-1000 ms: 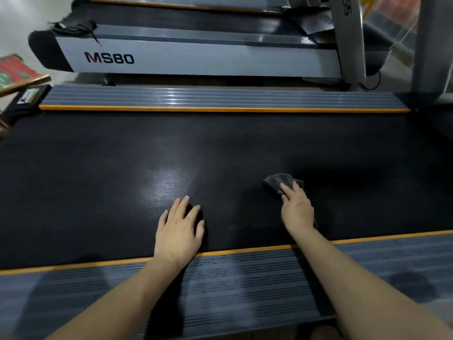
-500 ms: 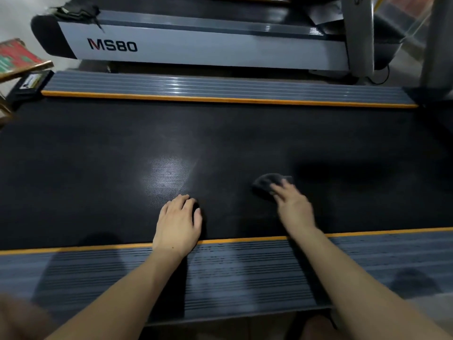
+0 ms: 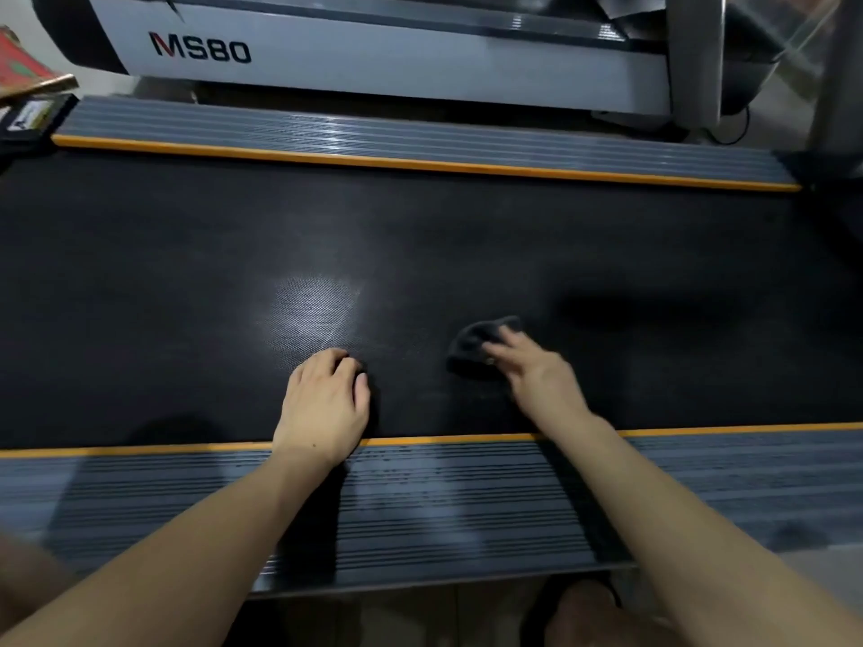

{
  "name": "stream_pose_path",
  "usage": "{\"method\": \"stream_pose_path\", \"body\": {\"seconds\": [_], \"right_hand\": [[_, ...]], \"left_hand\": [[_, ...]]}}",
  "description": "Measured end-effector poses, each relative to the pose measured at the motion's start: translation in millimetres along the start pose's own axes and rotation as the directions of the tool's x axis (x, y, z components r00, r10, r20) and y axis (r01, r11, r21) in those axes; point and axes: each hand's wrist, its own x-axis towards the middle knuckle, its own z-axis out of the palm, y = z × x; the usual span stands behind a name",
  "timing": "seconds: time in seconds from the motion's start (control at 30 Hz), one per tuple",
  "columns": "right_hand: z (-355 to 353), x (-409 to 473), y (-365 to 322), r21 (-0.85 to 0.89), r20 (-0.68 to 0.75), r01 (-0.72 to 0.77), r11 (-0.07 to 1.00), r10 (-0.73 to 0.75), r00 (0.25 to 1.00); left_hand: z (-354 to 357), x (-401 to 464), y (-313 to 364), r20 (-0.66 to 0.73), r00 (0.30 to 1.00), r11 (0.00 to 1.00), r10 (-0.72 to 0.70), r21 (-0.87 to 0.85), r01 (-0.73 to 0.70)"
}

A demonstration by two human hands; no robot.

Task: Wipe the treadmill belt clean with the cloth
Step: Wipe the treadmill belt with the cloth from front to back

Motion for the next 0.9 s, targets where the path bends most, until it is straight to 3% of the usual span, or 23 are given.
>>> {"method": "stream_pose_path", "body": {"seconds": [0.07, 0.13, 0.23, 0.33, 0.53, 0.67, 0.8, 0.9], "right_hand": [[-12, 5, 19, 0.053, -0.088, -0.201, 0.978, 0.205, 0.975], [-12, 4, 18, 0.078, -0.084, -0.253, 0.964, 0.259, 0.962], [-13, -19, 11, 0.096, 0.096, -0.011, 0.995, 0.001, 0.995], [-30, -44, 27, 0.13, 0.299, 0.232, 0.964, -0.261, 0.918], [-53, -39, 50, 0.118, 0.296, 0.155, 0.981, -0.184, 0.937], [-31, -40, 23, 0.095, 0.274, 0.247, 0.964, -0.264, 0.925], [11, -23, -30, 0.177, 0.339, 0.327, 0.928, -0.369, 0.866], [3, -17, -27, 0.178, 0.351, 0.371, 0.911, -0.411, 0.841]], "left_hand": [[1, 1, 1, 0.0, 1.0, 1.0, 0.008, 0.01, -0.008], [3, 1, 1, 0.001, 1.0, 1.0, 0.012, 0.017, -0.012], [3, 1, 0, 0.002, 1.0, 1.0, 0.003, 0.028, -0.003], [2, 0, 0, -0.009, 1.0, 1.0, 0.003, 0.013, -0.003], [3, 1, 2, -0.025, 1.0, 1.0, 0.006, -0.004, -0.006], [-1, -1, 6, -0.038, 0.999, 0.999, 0.003, 0.047, -0.001], [-4, -5, 9, -0.068, 0.997, 0.994, -0.043, 0.093, 0.05], [-4, -4, 8, -0.058, 0.997, 0.993, -0.059, 0.096, 0.065]]}}
